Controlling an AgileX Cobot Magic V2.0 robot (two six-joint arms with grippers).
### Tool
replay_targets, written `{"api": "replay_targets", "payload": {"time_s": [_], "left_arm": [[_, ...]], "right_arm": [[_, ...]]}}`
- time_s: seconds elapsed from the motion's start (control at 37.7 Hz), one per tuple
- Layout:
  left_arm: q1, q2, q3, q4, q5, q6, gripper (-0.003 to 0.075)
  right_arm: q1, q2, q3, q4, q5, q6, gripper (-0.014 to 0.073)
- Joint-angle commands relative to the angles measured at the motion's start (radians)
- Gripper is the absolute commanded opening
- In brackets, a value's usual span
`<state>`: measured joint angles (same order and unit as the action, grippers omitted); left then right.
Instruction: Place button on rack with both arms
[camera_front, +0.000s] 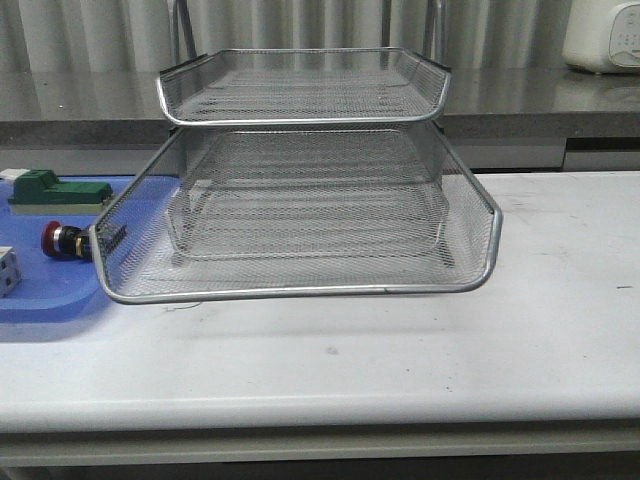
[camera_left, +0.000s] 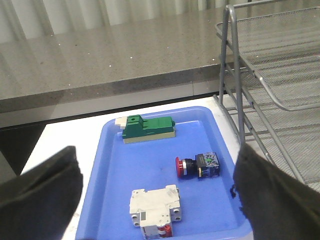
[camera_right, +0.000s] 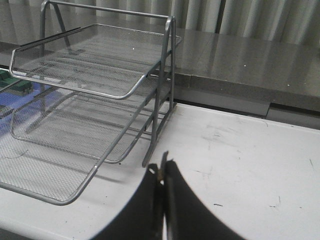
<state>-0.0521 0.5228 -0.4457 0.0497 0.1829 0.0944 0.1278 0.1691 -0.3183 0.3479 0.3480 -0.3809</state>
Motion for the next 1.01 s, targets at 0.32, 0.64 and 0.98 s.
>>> {"api": "replay_targets", "payload": {"time_s": [0.32,0.64,0.98], "left_arm": [[0.001,0.009,-0.036,-0.007,-0.070,-0.009,0.0576],[0.001,0.186,-0.191,-0.003,0.148,0.036,0.0577],[-0.046,0.685,-0.543,-0.003,0.399,0.214,0.0577]], "right_arm": [[0.000,0.009,-0.024,0.011,-0.084,-0.001,-0.0109],[0.000,0.009,-0.024,0.011,-0.084,-0.001,-0.0109],[0.000,0.009,-0.024,0.011,-0.084,-0.001,-0.0109]]}}
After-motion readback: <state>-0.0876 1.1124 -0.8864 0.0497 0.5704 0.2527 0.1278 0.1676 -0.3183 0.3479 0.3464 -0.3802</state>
